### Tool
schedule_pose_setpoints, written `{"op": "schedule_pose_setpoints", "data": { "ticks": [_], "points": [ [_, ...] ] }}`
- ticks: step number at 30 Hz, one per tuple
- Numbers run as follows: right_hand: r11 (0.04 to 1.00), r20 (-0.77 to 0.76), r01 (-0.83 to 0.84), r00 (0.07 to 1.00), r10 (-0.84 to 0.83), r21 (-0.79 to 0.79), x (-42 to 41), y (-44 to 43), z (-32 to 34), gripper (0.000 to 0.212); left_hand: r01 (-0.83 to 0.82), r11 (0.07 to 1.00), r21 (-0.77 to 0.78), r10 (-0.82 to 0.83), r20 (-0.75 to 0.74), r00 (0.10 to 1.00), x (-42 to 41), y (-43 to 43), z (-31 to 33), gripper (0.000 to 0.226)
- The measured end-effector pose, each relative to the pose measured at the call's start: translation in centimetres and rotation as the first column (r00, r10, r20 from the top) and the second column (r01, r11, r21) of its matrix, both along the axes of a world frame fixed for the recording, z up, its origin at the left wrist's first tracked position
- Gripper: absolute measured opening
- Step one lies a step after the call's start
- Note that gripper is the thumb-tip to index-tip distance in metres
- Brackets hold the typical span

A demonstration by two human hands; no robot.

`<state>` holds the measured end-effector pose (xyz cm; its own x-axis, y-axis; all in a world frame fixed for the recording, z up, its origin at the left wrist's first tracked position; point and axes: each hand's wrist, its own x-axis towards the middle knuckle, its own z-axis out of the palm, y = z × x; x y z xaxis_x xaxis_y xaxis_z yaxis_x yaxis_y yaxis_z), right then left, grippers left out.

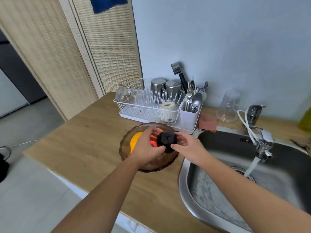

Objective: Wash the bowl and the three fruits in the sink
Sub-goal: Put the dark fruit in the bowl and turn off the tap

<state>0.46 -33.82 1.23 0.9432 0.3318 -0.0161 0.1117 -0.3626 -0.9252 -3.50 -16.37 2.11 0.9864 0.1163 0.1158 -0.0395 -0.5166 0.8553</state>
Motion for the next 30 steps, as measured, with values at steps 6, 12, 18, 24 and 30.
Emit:
{"op": "schedule_pose_setpoints", "data": {
  "ticks": [6,12,18,24,30],
  "points": [
    [0.821,0.224,0.02,0.966,0.132,-0.57,-0.6,2.2,-2.2,0.049,-0.015,0.991,0.136,0.03,-0.107,0.994,-1.6,2.4,-3.1,0.041],
    [0.682,0.279,0.038,0.928,0.247,-0.731,-1.2,3.1,-2.6,0.058,-0.033,0.951,0.307,0.081,-0.147,0.986,-1.6,2.6,-3.7,0.051],
    [0.749,0.355,0.086,0.911,0.208,-0.658,-0.4,1.6,-1.7,0.049,-0.11,0.922,0.37,0.1,0.046,0.994,-1.3,2.0,-1.9,0.046],
    [0.71,0.439,0.202,0.883,0.166,-0.674,2.9,-3.7,4.8,0.045,0.004,0.925,0.379,-0.076,0.175,0.982,2.4,-2.9,2.5,0.036],
    [0.656,0.454,0.379,0.889,-0.062,-0.652,6.7,-13.0,10.5,0.047,0.248,0.903,0.352,-0.334,0.209,0.919,6.3,-12.2,5.9,0.033]
  ]
}}
